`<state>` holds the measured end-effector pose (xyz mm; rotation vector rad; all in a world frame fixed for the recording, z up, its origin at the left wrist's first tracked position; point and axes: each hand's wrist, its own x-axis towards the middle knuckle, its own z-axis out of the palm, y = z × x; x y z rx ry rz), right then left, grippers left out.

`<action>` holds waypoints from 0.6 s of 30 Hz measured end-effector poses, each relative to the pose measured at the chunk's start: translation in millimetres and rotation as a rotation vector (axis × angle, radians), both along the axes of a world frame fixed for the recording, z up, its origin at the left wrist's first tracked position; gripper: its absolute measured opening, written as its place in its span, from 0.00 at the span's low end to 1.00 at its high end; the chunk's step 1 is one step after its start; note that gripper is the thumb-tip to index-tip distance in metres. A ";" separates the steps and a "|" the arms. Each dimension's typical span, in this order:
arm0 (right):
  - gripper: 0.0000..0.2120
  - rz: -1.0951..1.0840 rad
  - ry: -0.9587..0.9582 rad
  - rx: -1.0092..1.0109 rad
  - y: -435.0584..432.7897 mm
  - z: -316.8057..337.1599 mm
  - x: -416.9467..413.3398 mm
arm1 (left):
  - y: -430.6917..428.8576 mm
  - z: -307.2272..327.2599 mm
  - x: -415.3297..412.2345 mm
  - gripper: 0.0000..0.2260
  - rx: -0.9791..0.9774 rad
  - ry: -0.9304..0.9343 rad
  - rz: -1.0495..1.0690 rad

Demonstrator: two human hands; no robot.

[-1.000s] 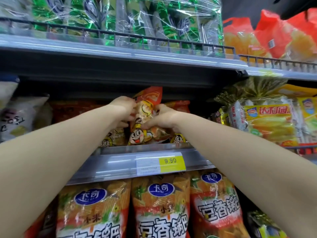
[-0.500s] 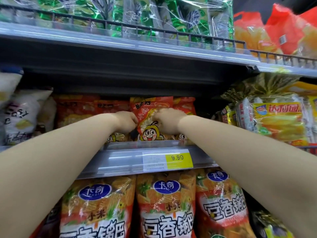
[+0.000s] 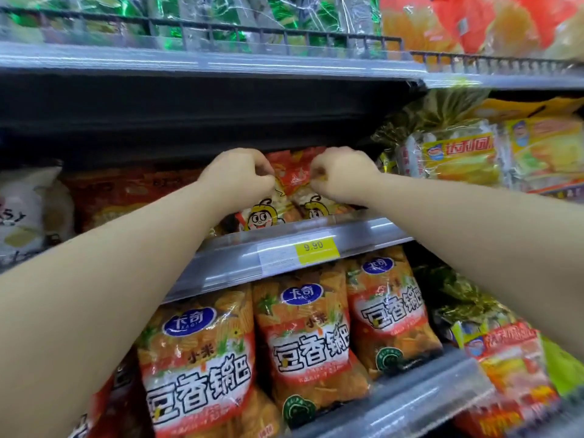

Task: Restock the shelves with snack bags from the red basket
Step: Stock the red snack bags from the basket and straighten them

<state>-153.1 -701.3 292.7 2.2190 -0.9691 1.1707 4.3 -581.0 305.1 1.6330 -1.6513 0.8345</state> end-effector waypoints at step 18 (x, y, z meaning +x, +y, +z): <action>0.32 -0.402 -0.038 0.125 31.3 -254.2 -349.3 | -51.3 -201.4 -277.1 0.29 0.039 -0.378 -0.236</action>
